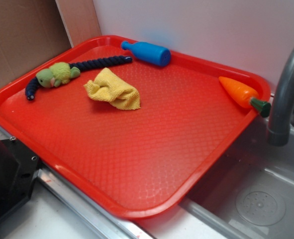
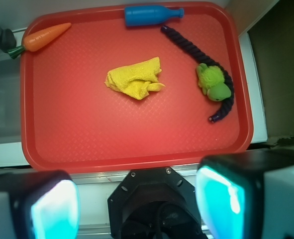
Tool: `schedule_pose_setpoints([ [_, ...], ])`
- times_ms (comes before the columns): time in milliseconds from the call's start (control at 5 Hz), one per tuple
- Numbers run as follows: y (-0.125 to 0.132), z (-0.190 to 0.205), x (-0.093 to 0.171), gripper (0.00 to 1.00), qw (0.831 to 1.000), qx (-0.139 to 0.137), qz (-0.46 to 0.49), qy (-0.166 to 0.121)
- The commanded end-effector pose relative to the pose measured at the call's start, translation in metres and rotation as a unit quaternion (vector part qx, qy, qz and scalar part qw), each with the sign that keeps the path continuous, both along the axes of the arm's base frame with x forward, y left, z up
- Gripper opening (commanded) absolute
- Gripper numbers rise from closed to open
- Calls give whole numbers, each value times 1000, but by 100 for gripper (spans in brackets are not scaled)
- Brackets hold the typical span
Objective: Grab the yellow cloth.
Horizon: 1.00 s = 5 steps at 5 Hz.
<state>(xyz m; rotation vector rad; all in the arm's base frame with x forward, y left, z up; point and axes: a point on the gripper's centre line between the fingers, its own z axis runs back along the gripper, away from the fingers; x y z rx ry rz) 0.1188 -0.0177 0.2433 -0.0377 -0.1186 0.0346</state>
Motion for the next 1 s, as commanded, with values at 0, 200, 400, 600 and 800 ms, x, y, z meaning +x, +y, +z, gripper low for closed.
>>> schedule_pose_setpoints([
  [0, 0, 0, 0, 100, 1000, 0, 0, 0],
  [200, -4, -36, -8, 100, 993, 41, -109, -4],
  [400, 12, -75, 13, 100, 986, 25, -165, -15],
  [600, 2, -73, 3, 100, 988, 56, -145, -8],
  [800, 2, -73, 3, 100, 988, 56, -145, -8],
])
